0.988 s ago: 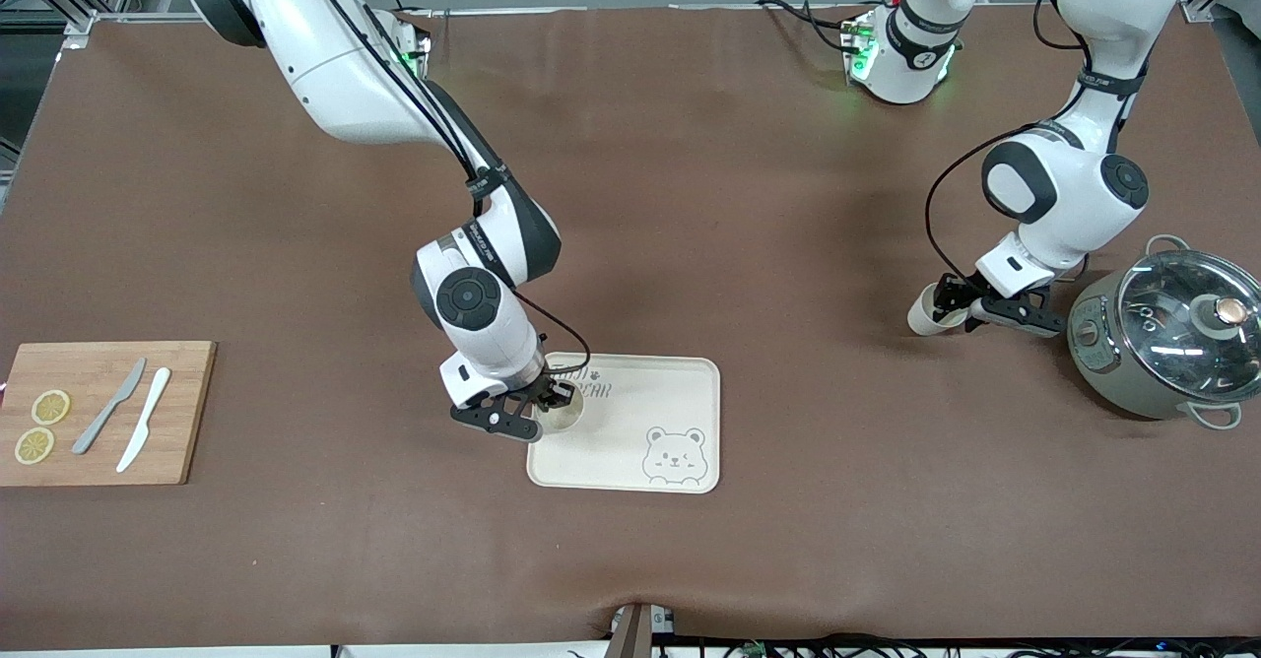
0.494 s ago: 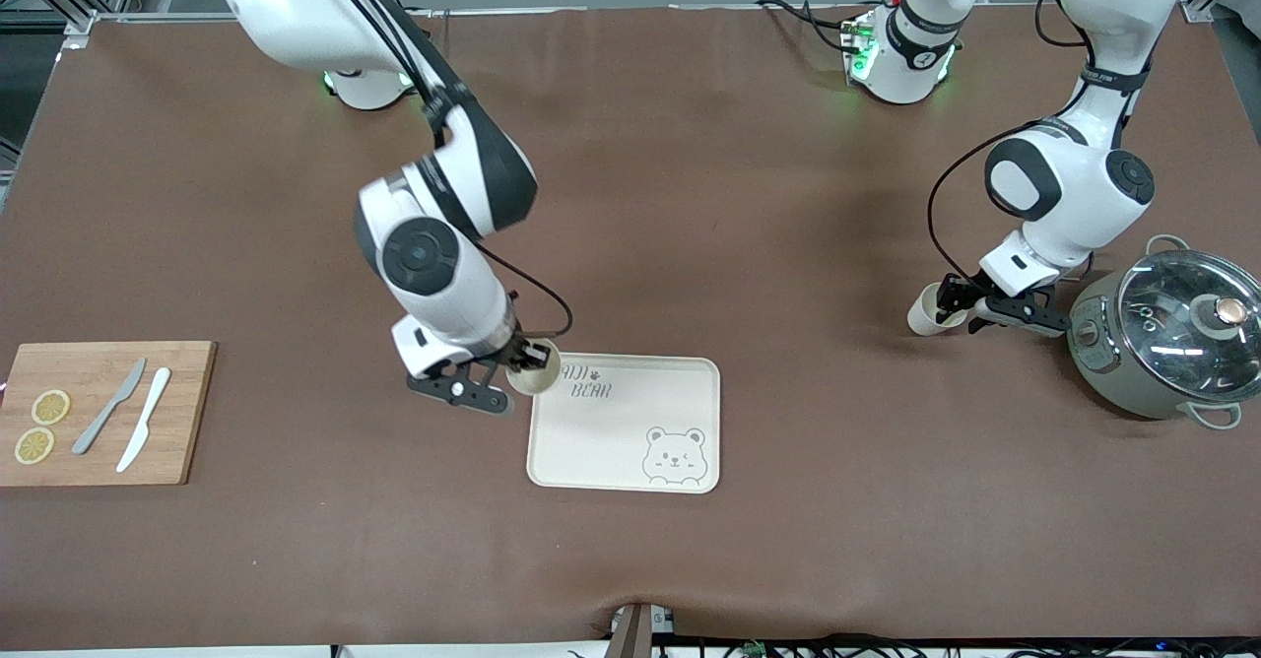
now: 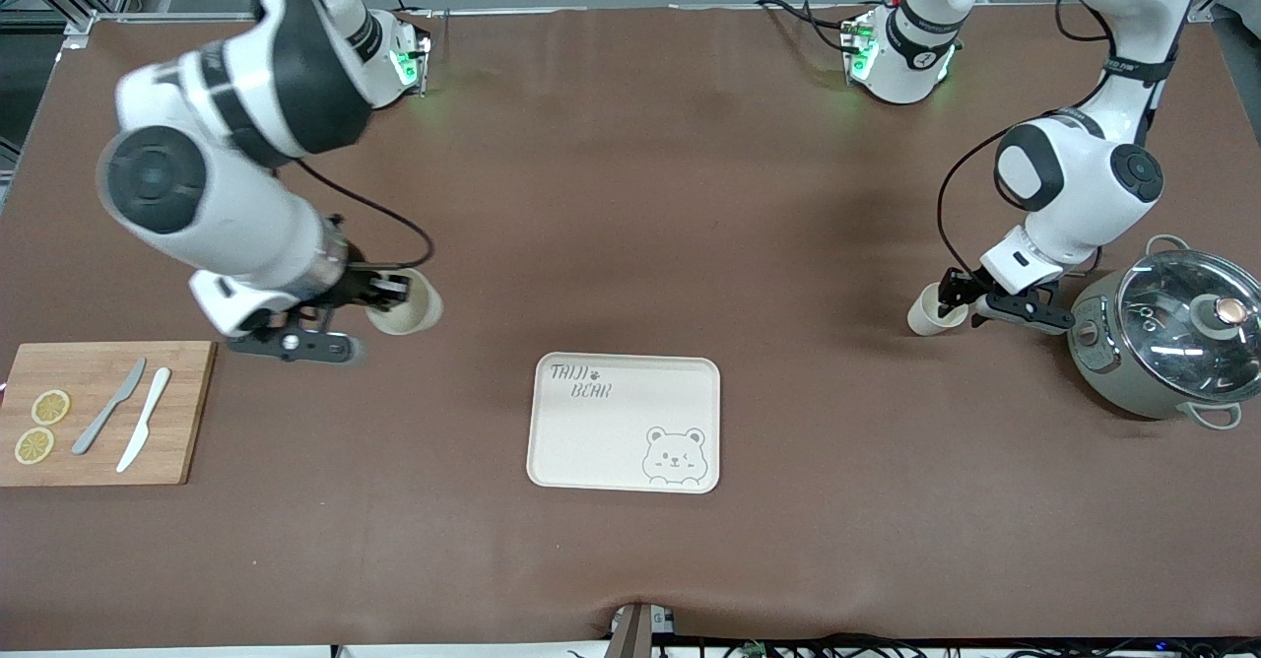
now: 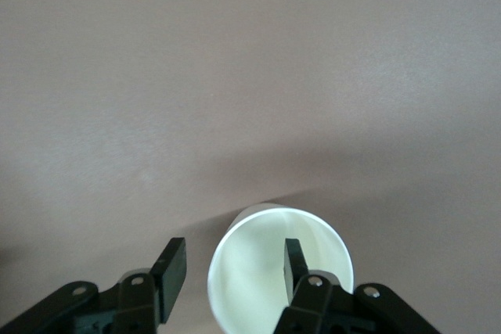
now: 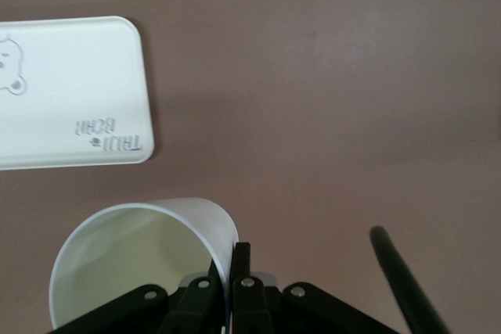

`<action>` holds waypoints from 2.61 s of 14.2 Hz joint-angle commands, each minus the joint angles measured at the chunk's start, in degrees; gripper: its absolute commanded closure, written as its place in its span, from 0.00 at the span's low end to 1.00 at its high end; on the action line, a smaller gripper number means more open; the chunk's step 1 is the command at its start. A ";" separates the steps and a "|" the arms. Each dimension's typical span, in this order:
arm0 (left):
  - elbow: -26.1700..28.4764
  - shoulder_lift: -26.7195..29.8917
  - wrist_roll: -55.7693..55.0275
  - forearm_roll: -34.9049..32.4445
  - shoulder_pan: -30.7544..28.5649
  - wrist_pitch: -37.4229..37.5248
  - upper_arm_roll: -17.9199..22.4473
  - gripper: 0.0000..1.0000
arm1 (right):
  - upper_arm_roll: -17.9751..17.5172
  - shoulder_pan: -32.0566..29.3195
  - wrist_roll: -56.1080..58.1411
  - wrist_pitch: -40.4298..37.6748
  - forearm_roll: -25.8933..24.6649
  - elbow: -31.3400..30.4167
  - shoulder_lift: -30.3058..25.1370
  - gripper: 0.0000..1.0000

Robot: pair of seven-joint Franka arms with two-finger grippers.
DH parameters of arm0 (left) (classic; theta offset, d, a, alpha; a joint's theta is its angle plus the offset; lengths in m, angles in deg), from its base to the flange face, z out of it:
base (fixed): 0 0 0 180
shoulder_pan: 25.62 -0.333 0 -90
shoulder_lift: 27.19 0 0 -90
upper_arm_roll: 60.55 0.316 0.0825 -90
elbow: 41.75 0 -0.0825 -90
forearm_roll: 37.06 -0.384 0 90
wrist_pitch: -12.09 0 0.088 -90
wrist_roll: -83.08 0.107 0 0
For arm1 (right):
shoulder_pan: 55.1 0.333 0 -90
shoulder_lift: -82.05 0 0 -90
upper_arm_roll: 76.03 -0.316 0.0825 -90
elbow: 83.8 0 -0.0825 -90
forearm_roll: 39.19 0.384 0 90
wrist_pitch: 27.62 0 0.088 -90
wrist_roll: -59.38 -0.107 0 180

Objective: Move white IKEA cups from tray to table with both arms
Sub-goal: 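Lift the cup with the right gripper toward the cutting board, then set the cup down beside the cutting board with the right gripper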

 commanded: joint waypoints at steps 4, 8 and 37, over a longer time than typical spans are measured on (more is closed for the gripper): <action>-2.94 6.15 -6.51 -7.57 -1.75 11.11 0.09 0.40 | -0.68 -7.92 13.76 5.20 -1.53 -12.74 -7.26 1.00; -3.73 8.87 -7.12 -7.58 -1.75 14.02 -0.09 0.36 | -0.68 -9.94 16.15 16.44 -1.63 -24.09 -10.34 1.00; -22.97 11.42 -27.15 -10.12 -0.88 30.89 -3.69 0.00 | -0.59 -15.30 20.63 67.09 -3.13 -44.06 4.86 0.00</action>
